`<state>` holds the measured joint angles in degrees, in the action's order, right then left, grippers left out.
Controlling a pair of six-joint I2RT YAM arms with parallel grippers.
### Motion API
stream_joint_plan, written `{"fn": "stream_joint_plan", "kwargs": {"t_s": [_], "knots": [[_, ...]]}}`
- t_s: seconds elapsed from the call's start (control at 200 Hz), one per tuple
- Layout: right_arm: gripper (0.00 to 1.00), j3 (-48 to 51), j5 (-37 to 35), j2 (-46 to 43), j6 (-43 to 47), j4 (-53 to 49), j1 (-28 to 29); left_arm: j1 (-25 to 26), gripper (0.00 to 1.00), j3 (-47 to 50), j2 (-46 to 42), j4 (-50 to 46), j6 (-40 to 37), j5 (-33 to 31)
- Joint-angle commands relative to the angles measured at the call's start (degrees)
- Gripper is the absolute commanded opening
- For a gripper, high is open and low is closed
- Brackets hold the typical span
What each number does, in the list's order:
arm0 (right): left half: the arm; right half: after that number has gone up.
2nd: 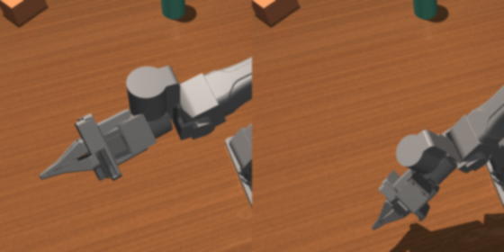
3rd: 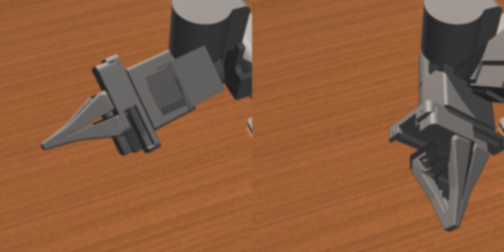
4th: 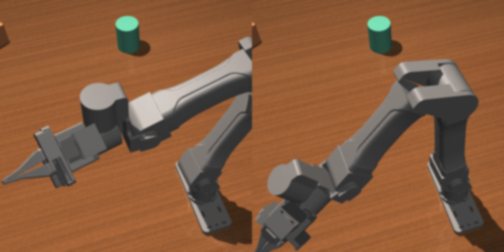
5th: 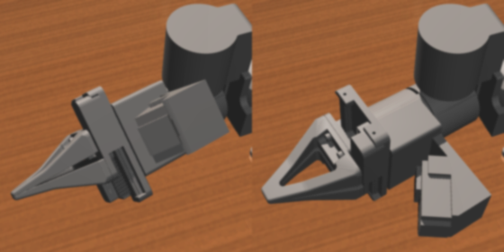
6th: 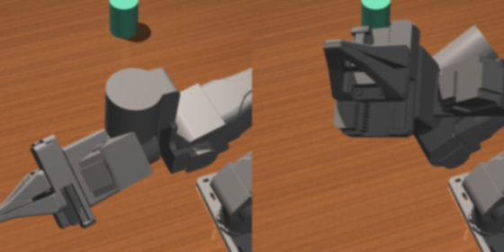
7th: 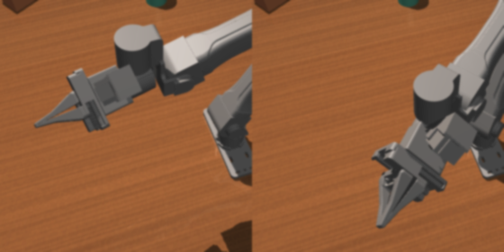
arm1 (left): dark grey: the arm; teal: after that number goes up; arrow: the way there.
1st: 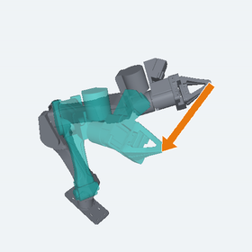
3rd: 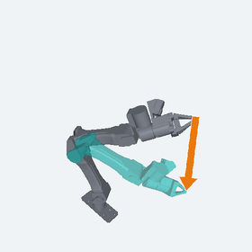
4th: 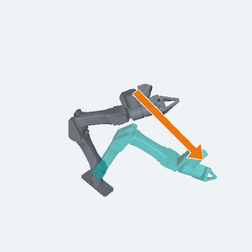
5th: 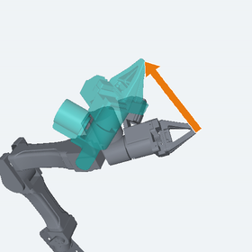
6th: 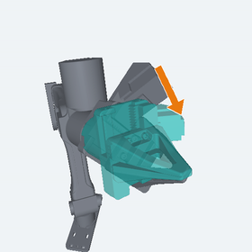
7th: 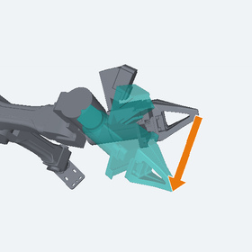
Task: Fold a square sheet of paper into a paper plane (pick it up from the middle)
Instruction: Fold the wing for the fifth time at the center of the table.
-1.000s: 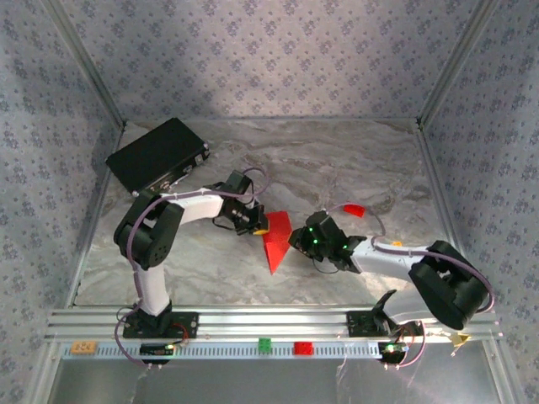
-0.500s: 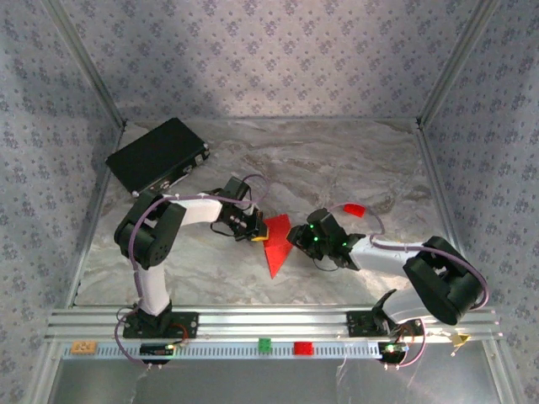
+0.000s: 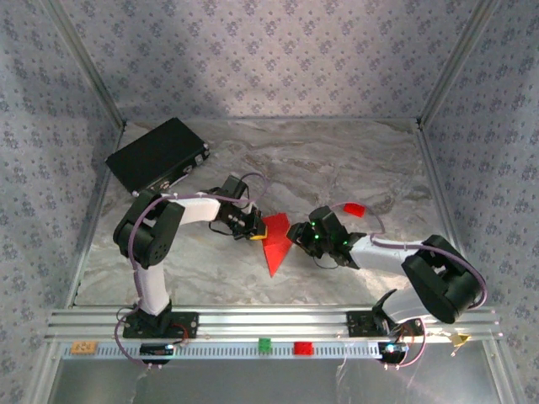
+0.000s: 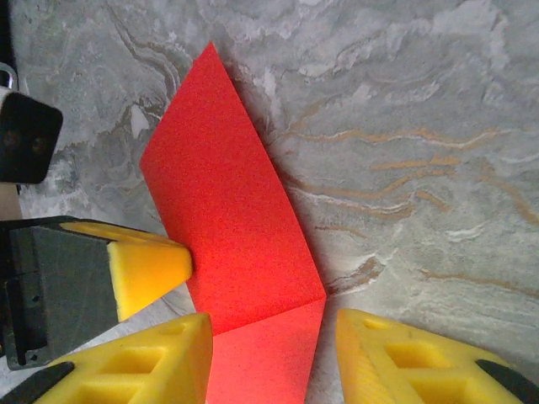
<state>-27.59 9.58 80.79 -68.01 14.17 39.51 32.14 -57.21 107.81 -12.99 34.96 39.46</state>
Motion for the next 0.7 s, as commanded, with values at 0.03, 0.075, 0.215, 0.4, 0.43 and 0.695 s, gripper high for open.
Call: {"fn": "stream_joint_plan", "kwargs": {"t_s": [0.03, 0.075, 0.215, 0.4, 0.43, 0.695], "knots": [[0.44, -0.79, 1.74, 1.69, -0.13, 1.43, -0.79, -0.37, 0.00, -0.63, 1.09, 0.40, -1.38, 1.53], [0.44, -0.86, 1.75, 2.04, 0.19, 1.44, -0.83, -0.40, 0.00, -0.53, 1.09, 0.60, -1.56, 1.43], [0.44, -0.56, 2.31, 2.89, 0.43, 2.34, -1.69, -0.41, 0.00, -0.30, 0.79, 0.75, -1.75, 1.19], [0.43, -0.46, 4.27, 4.19, 0.46, 5.38, -2.01, -0.48, 0.00, -0.07, 0.47, 0.95, -1.74, 0.97], [0.43, -0.40, 4.38, 4.40, 0.40, 5.90, -2.06, -0.48, 0.00, -0.03, 0.55, 0.98, -1.66, 0.99], [0.42, 0.11, 5.22, 6.17, -0.35, 8.28, -2.06, -0.42, 0.00, 0.18, 0.38, 1.35, -1.24, 0.87]]}}
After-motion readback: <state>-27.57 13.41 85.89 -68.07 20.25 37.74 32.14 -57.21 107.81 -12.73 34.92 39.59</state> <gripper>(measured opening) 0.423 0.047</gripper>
